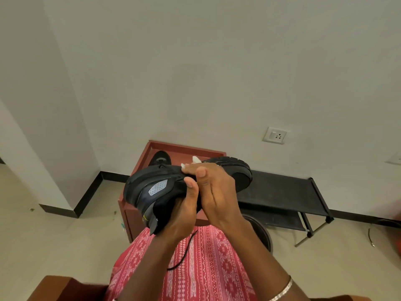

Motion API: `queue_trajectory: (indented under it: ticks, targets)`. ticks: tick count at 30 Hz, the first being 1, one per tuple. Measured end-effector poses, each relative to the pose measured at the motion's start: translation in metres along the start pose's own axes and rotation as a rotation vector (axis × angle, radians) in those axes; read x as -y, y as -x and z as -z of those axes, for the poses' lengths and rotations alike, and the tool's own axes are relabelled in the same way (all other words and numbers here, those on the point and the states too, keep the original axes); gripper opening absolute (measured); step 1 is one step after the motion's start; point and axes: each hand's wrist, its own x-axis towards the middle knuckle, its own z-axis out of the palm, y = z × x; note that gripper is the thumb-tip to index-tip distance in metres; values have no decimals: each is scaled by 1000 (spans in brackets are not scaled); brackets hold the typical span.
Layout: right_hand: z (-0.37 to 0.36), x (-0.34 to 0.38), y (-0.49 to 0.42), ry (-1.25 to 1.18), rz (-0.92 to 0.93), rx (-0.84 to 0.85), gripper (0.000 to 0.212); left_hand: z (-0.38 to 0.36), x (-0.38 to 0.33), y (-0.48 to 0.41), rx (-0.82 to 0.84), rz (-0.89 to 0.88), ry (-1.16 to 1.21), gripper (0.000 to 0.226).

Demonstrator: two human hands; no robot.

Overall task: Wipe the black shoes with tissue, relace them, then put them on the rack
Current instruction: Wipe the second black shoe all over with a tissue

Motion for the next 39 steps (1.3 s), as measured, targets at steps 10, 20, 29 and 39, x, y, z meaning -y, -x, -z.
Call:
queue_trajectory:
  ticks: [10, 20, 29, 39]
  targets:
    - [13, -16, 0, 88, -124, -171, 61, 2, 0, -8, 56, 57, -14, 70]
    - [15, -8, 12, -15, -28, -40, 53, 3, 1, -7, 79, 14, -39, 68]
    - [3, 15, 37, -178, -140, -34, 53, 6, 3, -9, 149, 141, 89, 103]
    - [5, 0, 28, 23, -177, -49, 57, 4, -12, -10, 78, 109, 189, 90]
